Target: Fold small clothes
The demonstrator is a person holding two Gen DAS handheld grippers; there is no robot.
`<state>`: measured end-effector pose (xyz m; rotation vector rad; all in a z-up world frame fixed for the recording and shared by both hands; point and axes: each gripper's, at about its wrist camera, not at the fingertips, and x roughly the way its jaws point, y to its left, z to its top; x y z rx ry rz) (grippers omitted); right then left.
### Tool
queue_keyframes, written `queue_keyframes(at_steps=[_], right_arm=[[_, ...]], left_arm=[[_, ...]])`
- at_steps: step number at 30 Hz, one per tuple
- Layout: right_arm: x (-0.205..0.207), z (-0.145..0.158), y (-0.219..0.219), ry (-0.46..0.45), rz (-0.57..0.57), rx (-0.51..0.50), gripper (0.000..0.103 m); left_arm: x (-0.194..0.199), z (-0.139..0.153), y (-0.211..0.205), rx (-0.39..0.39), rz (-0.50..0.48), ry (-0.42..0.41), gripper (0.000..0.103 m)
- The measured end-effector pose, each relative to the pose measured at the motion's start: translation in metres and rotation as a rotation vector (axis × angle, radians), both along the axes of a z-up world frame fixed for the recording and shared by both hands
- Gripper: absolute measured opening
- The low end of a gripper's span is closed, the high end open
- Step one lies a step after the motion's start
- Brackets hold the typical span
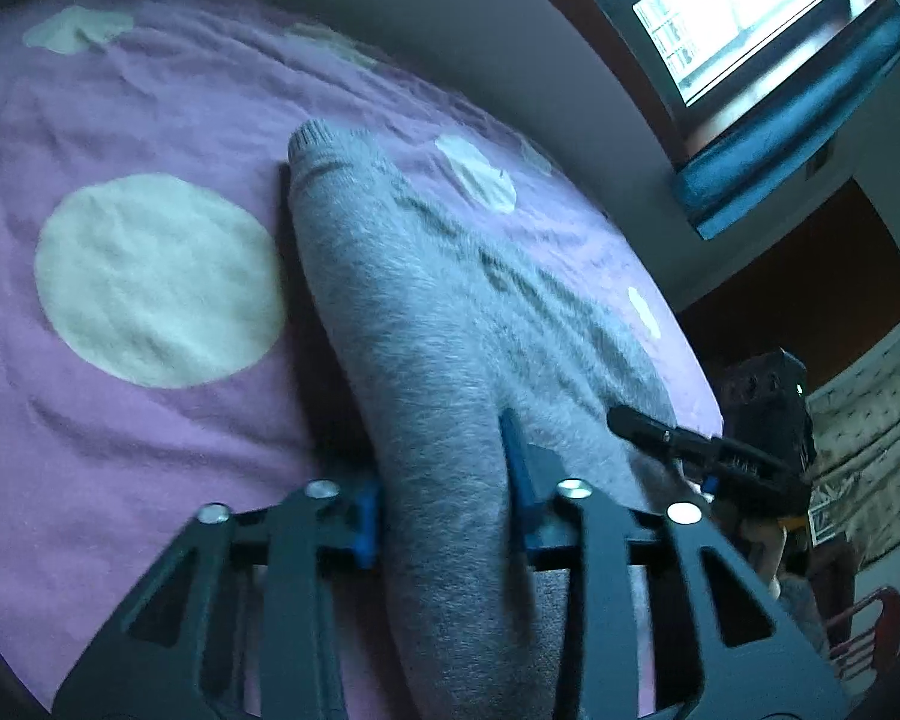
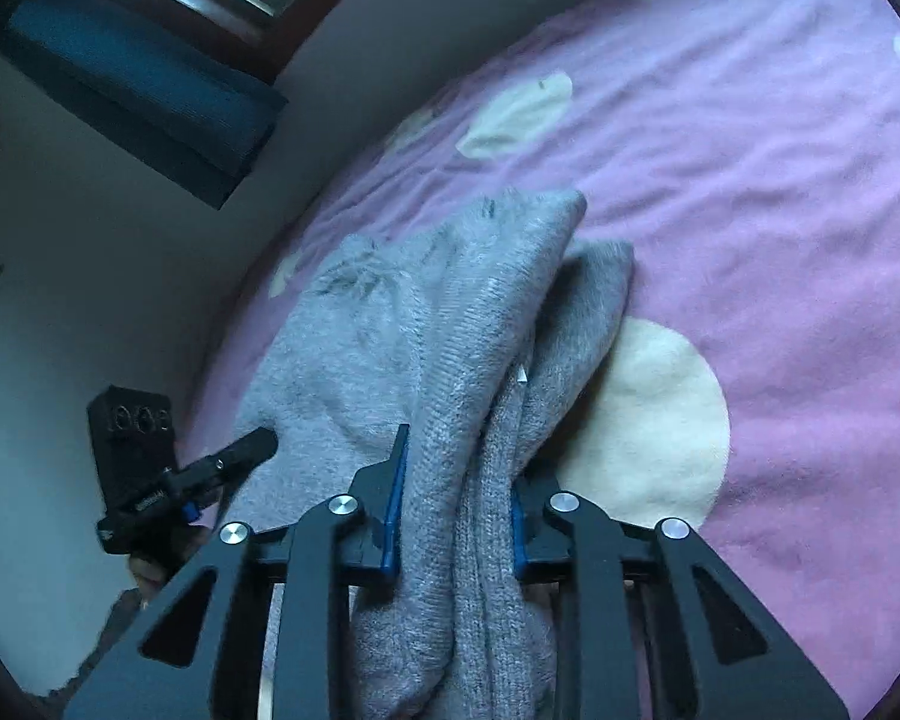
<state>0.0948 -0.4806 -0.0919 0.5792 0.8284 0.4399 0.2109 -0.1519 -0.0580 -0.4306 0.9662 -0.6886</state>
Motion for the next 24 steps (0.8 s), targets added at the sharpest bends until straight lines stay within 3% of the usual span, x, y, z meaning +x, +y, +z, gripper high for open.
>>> queue_keyframes(at_steps=[7,11,14,18,20,23,24], right_arm=[[-0.004,0.035,0.028,-0.1,0.006,-0.001,0.021],[0.007,0.027,0.052,-0.084,0.052,0.069,0.021],[0.019,0.008,0.071,-0.021,0.089,0.128,0.021],[0.03,-0.018,0.077,0.061,0.08,0.161,0.022],[0.029,-0.021,0.068,0.092,0.073,0.22,0.025],[0.018,-0.014,0.058,0.099,0.077,0.228,0.04],[0.013,-0.011,0.055,0.096,0.078,0.214,0.054]], left_arm=[[-0.01,0.039,0.026,0.016,0.037,-0.096,0.024],[-0.015,0.048,0.066,0.008,0.077,-0.112,0.024],[-0.02,0.036,0.097,0.03,0.106,-0.087,0.024],[-0.016,-0.003,0.113,0.058,0.131,0.015,0.027],[-0.017,-0.009,0.118,0.024,0.137,0.014,0.034],[-0.019,-0.007,0.125,-0.037,0.158,0.046,0.047],[-0.021,-0.007,0.128,-0.046,0.158,0.054,0.054]])
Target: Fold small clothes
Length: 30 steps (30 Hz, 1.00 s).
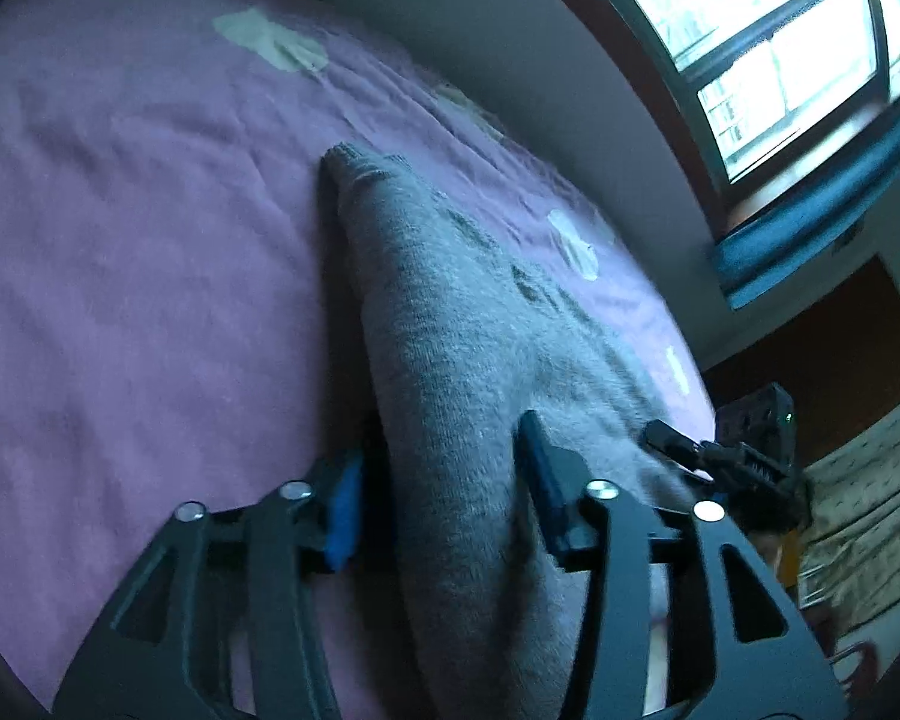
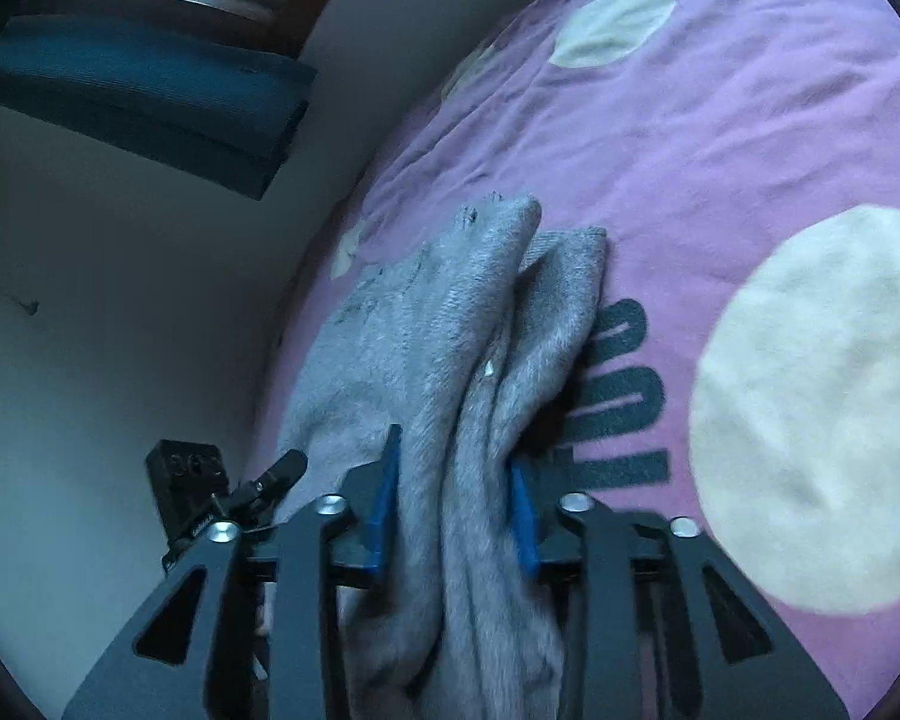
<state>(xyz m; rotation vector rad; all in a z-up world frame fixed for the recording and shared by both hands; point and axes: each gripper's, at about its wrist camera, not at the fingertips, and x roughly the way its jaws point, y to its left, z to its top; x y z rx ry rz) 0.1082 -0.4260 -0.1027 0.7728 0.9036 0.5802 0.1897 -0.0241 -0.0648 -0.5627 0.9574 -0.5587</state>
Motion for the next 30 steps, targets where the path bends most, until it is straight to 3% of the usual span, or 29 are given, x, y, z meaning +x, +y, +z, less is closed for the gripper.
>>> queue_keyframes(at_steps=[1,4,12,14,15,16,17,18,19,21,25,30], right_arm=[[-0.008,0.003,-0.002,-0.004,0.003,-0.022,0.062],[-0.03,0.005,-0.001,0.004,0.041,-0.077,0.066],[-0.076,0.001,0.013,-0.029,0.096,-0.131,0.067],[-0.077,-0.002,0.016,-0.032,0.084,-0.148,0.062],[-0.073,-0.002,0.018,-0.025,0.076,-0.16,0.05],[-0.071,-0.004,0.018,-0.009,0.07,-0.161,0.04],[-0.067,-0.005,0.021,0.002,0.074,-0.152,0.036],[-0.069,-0.005,0.022,0.008,0.079,-0.144,0.029],[-0.071,-0.006,0.021,0.018,0.082,-0.119,0.025],[-0.075,-0.003,0.017,0.018,0.085,-0.085,0.022],[-0.089,0.003,0.008,0.021,0.101,0.022,0.02],[-0.112,0.002,0.0,0.032,0.134,0.067,0.02]], left_arm=[[-0.003,0.0,0.005,-0.007,0.003,0.008,0.062],[-0.019,0.003,0.01,-0.065,-0.012,0.035,0.073],[-0.067,0.003,-0.009,-0.018,-0.105,0.008,0.079],[-0.068,0.002,-0.014,0.023,-0.106,-0.012,0.078],[-0.069,0.002,-0.019,0.05,-0.105,-0.023,0.074],[-0.067,0.004,-0.023,0.061,-0.103,-0.022,0.063],[-0.066,0.003,-0.025,0.064,-0.098,-0.009,0.057],[-0.064,0.004,-0.027,0.053,-0.101,0.006,0.043],[-0.065,0.002,-0.024,0.033,-0.105,0.029,0.034],[-0.066,0.006,-0.023,0.019,-0.092,0.049,0.027],[-0.079,0.022,-0.018,-0.013,-0.092,0.038,0.022],[-0.104,0.029,-0.017,-0.041,-0.122,0.055,0.021]])
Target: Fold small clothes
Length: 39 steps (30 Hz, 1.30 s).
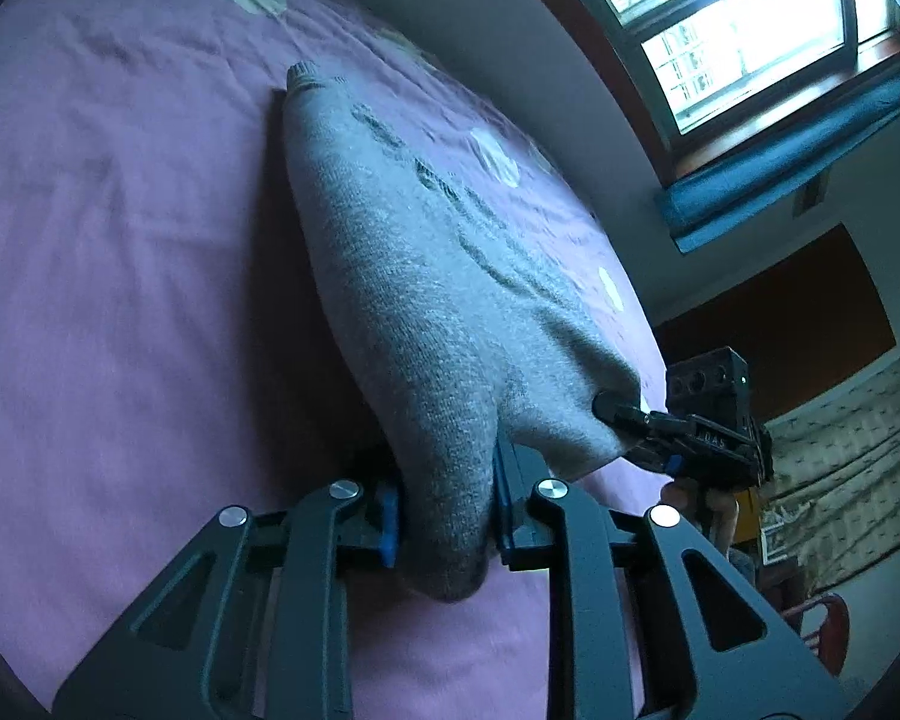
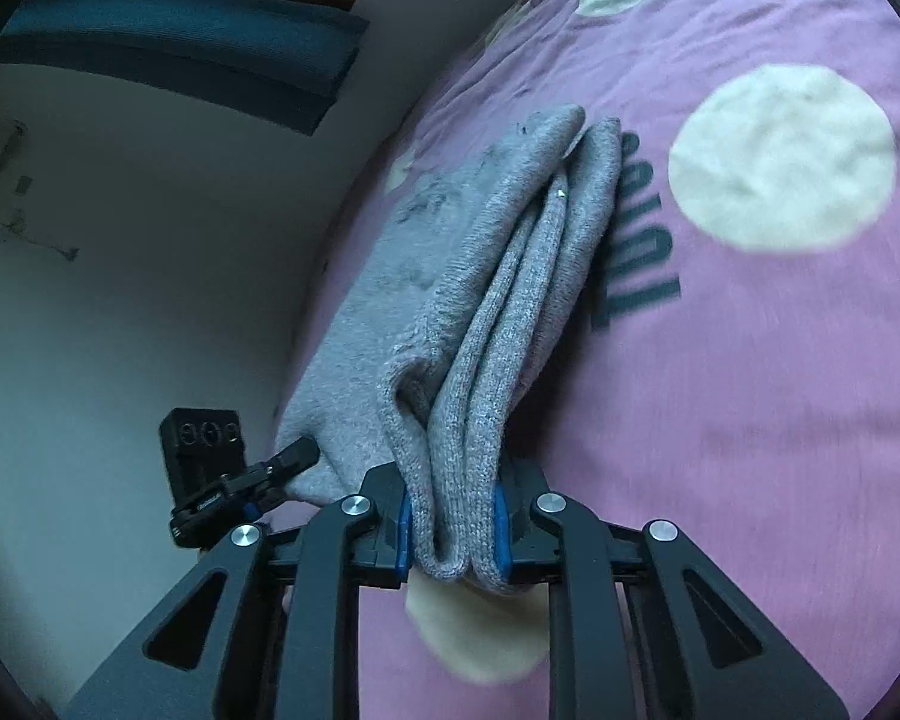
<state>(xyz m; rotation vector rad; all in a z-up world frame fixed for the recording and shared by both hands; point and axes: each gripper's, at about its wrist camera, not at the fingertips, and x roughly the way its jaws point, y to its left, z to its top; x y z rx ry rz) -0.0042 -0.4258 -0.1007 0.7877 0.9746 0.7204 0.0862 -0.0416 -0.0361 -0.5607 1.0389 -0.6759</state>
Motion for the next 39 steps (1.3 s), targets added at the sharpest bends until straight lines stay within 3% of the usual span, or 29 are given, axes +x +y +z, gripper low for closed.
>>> queue_keyframes(at_steps=[3,5,9,14,16,21,23,32,35,36,39], right_arm=[[-0.017,-0.008,-0.002,0.016,0.013,-0.007,0.019],[-0.022,-0.017,-0.002,0.03,0.013,-0.039,0.018],[-0.018,-0.027,-0.004,0.036,0.009,-0.025,0.017],[-0.031,-0.022,-0.008,0.01,0.014,-0.016,0.022],[-0.031,-0.021,-0.009,0.012,0.009,0.005,0.029],[-0.038,-0.009,-0.021,-0.026,-0.022,-0.009,0.063],[-0.034,-0.007,-0.024,-0.016,-0.044,0.006,0.065],[-0.008,-0.004,-0.019,-0.028,-0.091,-0.044,0.065],[-0.002,-0.007,-0.014,-0.021,-0.094,-0.135,0.043],[-0.001,-0.011,-0.014,-0.011,-0.096,-0.152,0.03],[0.0,-0.016,-0.021,-0.006,-0.102,-0.098,0.025]], left_arm=[[-0.017,-0.008,-0.002,0.015,-0.013,0.008,0.021],[-0.025,-0.014,-0.005,0.065,-0.013,-0.024,0.021],[-0.02,-0.023,-0.01,0.092,-0.018,-0.033,0.023],[-0.028,-0.017,-0.009,0.112,0.005,-0.079,0.047],[-0.032,-0.01,-0.014,0.135,0.008,-0.103,0.061],[-0.039,-0.006,-0.003,0.162,0.035,-0.133,0.071],[-0.036,-0.007,-0.002,0.163,0.052,-0.122,0.072],[-0.031,-0.01,-0.008,0.222,0.068,-0.127,0.072],[-0.03,-0.011,-0.01,0.235,0.07,-0.131,0.072],[-0.03,-0.011,-0.009,0.237,0.068,-0.133,0.072],[-0.03,-0.012,-0.01,0.245,0.064,-0.137,0.072]])
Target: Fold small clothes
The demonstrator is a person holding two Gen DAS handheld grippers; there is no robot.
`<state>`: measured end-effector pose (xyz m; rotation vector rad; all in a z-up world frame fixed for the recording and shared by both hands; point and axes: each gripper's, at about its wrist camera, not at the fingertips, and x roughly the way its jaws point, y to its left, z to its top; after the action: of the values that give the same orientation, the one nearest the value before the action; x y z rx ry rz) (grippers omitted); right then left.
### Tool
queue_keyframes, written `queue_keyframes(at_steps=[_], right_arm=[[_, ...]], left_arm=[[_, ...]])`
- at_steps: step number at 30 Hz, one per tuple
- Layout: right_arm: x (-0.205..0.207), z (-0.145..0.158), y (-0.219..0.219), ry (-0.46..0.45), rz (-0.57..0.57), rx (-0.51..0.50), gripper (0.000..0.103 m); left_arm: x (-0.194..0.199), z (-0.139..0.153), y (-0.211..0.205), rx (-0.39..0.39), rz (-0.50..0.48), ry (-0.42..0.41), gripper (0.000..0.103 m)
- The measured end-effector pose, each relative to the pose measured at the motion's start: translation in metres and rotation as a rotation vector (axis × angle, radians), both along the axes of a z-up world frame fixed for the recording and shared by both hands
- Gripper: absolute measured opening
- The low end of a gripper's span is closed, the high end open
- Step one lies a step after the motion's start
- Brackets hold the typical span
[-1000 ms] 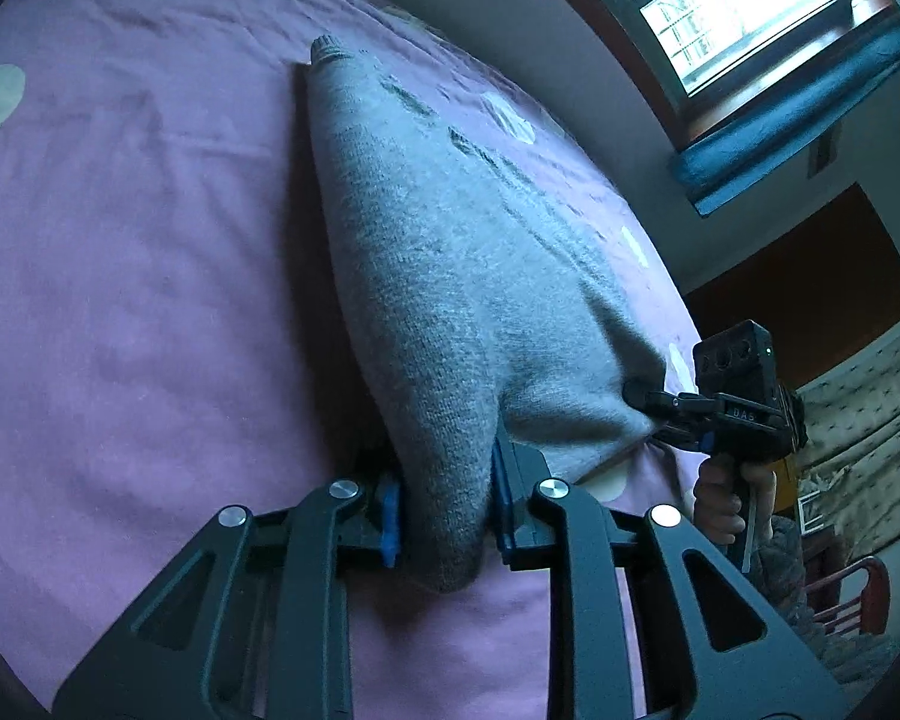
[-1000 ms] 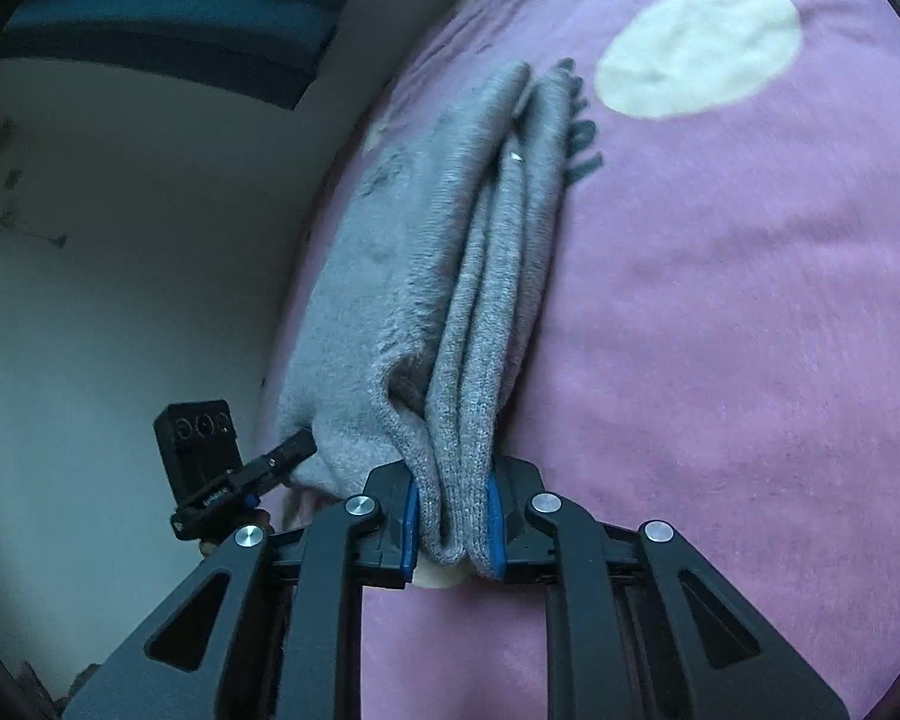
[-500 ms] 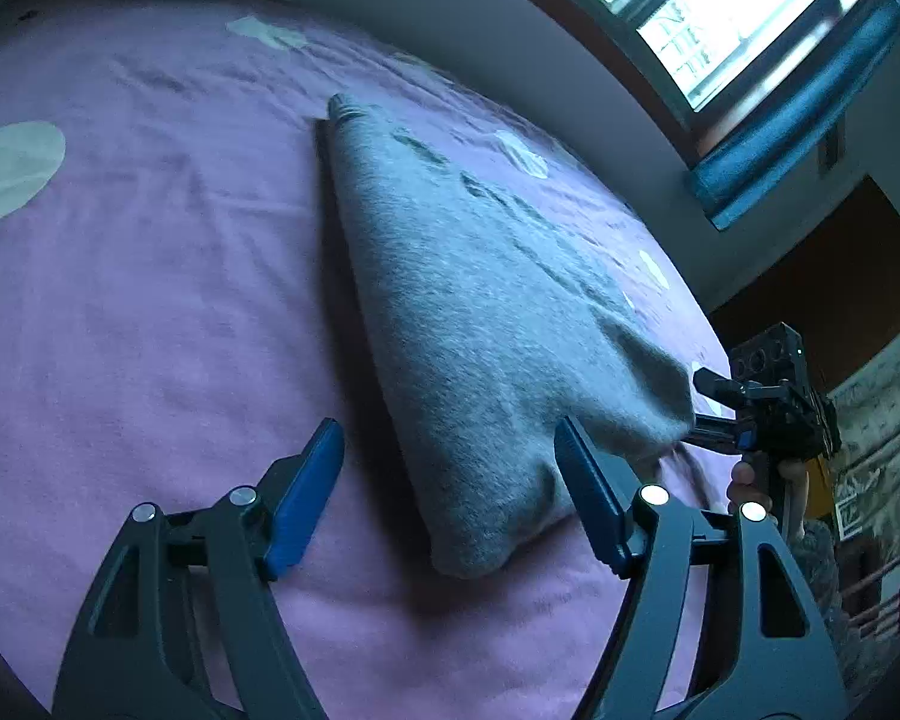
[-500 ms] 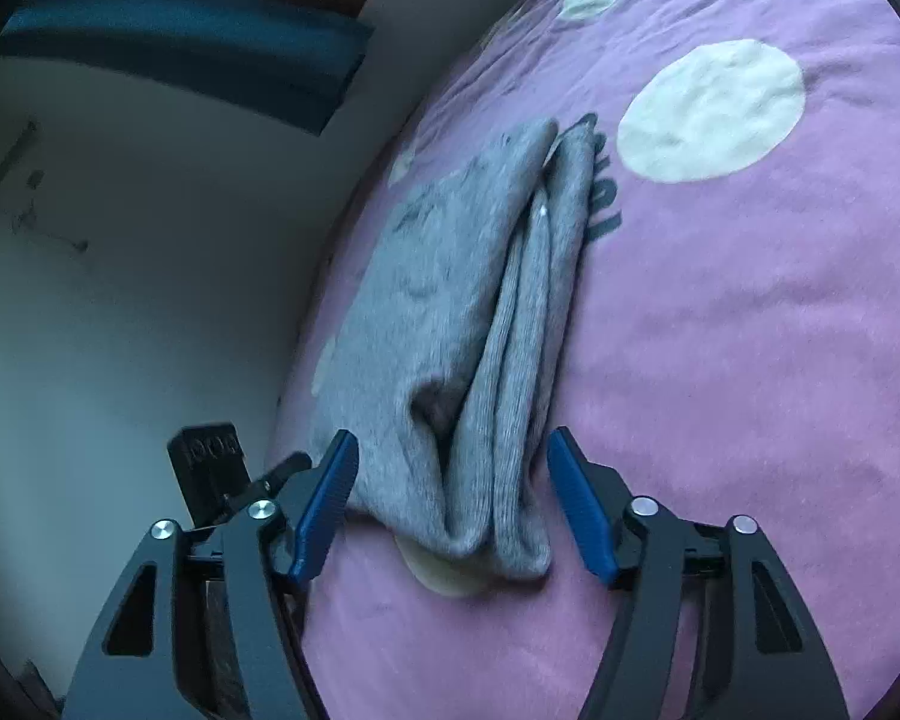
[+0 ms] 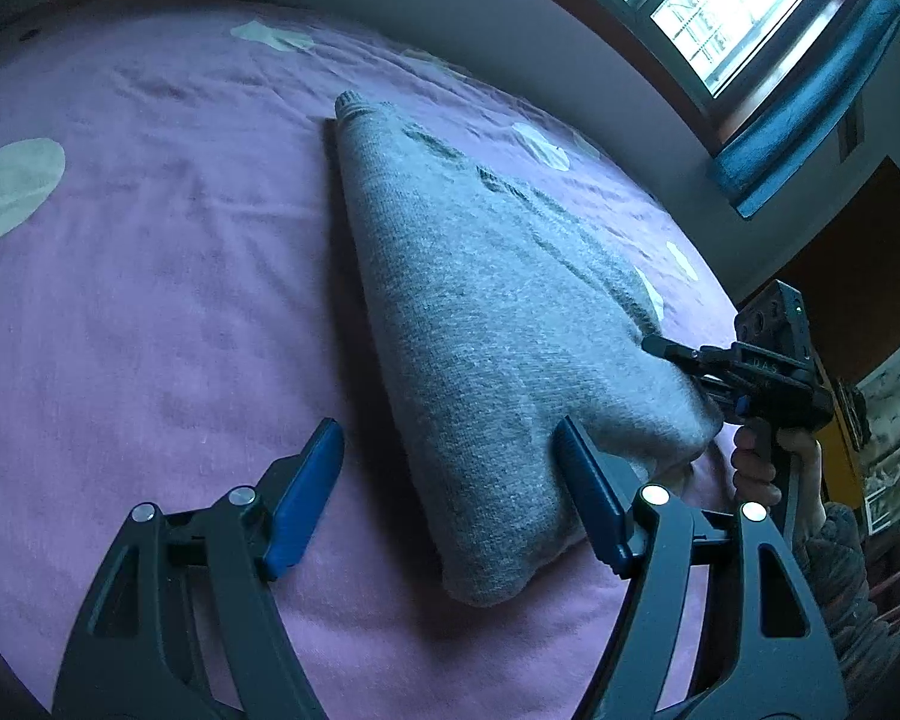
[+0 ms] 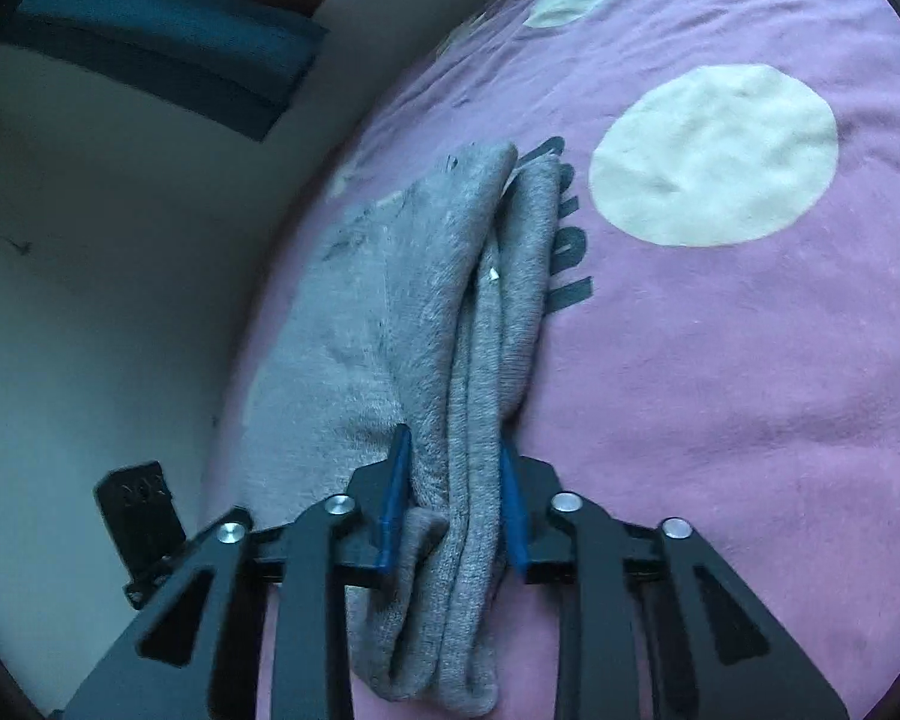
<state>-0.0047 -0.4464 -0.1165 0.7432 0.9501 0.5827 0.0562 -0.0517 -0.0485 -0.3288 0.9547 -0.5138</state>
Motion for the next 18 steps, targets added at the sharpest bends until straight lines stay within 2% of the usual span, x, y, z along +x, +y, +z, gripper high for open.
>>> queue_keyframes(at_steps=[2,5,10,18], right_arm=[[0.001,0.0,-0.002,0.005,0.002,0.006,0.026],[0.005,-0.001,-0.006,0.027,0.004,0.049,0.033],[0.023,0.006,-0.008,0.02,-0.02,0.039,0.057],[0.068,0.009,0.005,0.021,-0.032,-0.013,0.059]], left_arm=[[-0.001,0.001,-0.001,0.007,-0.002,-0.007,0.072],[-0.002,0.002,-0.003,0.019,-0.004,-0.012,0.072],[-0.003,0.0,-0.004,0.031,-0.006,-0.02,0.073],[-0.005,0.0,-0.007,0.047,-0.009,-0.029,0.074]])
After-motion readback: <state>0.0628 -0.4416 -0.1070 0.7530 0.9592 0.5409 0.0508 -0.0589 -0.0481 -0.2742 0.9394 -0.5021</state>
